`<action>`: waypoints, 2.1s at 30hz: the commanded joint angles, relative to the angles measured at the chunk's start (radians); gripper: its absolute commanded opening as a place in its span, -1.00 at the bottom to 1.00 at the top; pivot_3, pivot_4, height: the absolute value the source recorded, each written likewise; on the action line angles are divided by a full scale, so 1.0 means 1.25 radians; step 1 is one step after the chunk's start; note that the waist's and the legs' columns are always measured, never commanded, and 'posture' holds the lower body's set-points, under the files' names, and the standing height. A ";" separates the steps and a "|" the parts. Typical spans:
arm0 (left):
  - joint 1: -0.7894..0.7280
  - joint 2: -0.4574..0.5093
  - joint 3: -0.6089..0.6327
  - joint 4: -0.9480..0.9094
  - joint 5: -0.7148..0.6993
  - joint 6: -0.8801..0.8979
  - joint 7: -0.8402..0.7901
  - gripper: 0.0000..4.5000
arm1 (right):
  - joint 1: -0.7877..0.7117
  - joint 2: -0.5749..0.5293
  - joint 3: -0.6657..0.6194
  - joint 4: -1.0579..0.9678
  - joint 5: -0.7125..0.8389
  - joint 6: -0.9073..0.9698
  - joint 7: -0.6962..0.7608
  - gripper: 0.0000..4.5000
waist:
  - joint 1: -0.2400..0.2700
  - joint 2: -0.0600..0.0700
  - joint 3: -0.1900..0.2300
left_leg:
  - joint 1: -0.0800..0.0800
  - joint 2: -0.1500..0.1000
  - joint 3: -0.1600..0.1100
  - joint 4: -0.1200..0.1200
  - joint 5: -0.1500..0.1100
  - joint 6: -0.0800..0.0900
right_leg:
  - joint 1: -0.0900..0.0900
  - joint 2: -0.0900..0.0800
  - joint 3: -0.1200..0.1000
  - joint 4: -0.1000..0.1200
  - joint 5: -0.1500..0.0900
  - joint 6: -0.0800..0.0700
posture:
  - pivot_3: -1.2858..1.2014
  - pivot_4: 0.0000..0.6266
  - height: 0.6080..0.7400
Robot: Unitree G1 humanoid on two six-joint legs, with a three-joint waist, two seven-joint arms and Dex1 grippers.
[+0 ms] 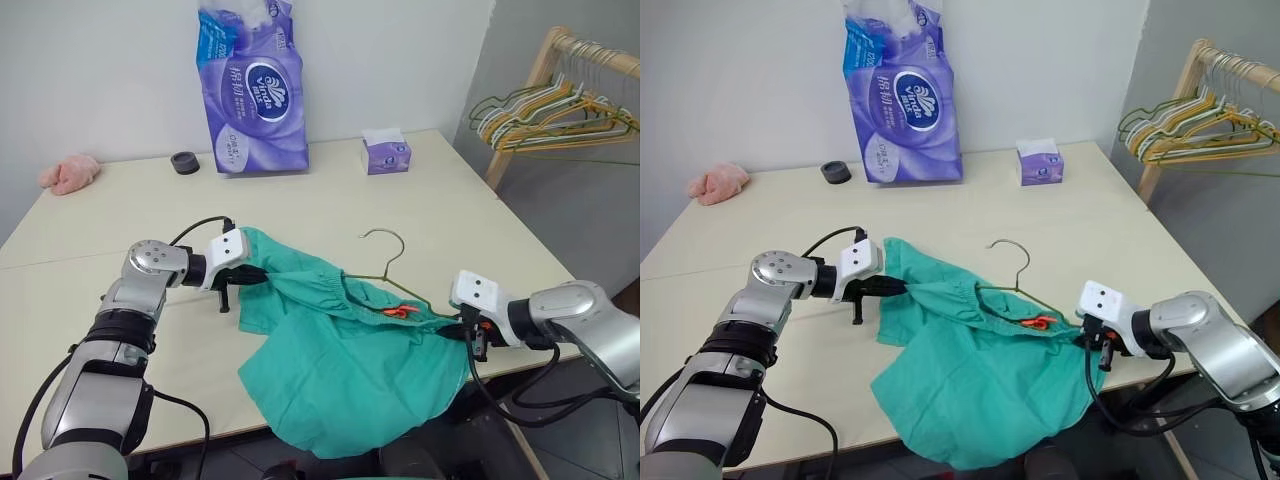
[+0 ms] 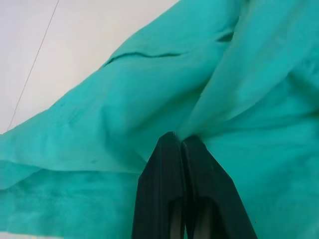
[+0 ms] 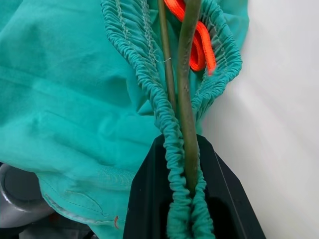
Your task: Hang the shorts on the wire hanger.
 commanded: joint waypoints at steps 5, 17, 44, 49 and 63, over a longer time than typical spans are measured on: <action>-0.022 0.005 0.011 0.043 0.038 -0.058 0.062 -0.98 | 0.054 -0.061 -0.090 -0.022 0.026 -0.013 0.014 -1.00 | 0.001 0.000 0.000 | 0.000 0.000 0.000 0.000 0.000 0.000 | 0.000 0.000 0.000 0.000 0.000 0.000 | -0.20 -0.87 1.00; 0.000 -0.036 0.046 -0.058 -0.054 0.051 0.006 -0.98 | 0.077 -0.066 -0.113 -0.034 0.040 -0.030 0.004 -1.00 | -0.001 0.000 0.000 | 0.000 0.000 0.000 0.000 0.000 0.000 | 0.000 0.000 0.000 0.000 0.000 0.000 | -0.20 -0.86 1.00; 0.015 -0.044 0.020 -0.285 -0.160 0.287 -0.074 0.82 | 0.081 -0.074 -0.130 -0.086 0.063 -0.012 -0.041 -1.00 | 0.000 0.000 0.000 | 0.000 0.000 0.001 0.000 0.000 0.000 | 0.001 0.000 0.000 -0.001 0.000 0.001 | -0.22 -0.84 1.00; 0.005 -0.038 0.001 -0.261 -0.128 0.227 -0.099 0.99 | 0.081 -0.075 -0.116 -0.096 0.038 -0.045 -0.044 -1.00 | -0.002 0.000 0.000 | 0.000 0.000 0.001 0.000 0.000 0.000 | 0.001 0.001 0.000 -0.001 0.000 0.001 | -0.22 -0.84 1.00; -0.009 -0.060 -0.039 -0.173 -0.061 0.107 -0.098 0.73 | 0.064 -0.064 -0.090 -0.102 0.002 -0.075 -0.036 -1.00 | 0.000 -0.001 0.001 | 0.000 0.000 0.001 0.000 0.000 0.000 | 0.001 0.000 0.000 -0.002 -0.001 0.001 | -0.22 -0.84 1.00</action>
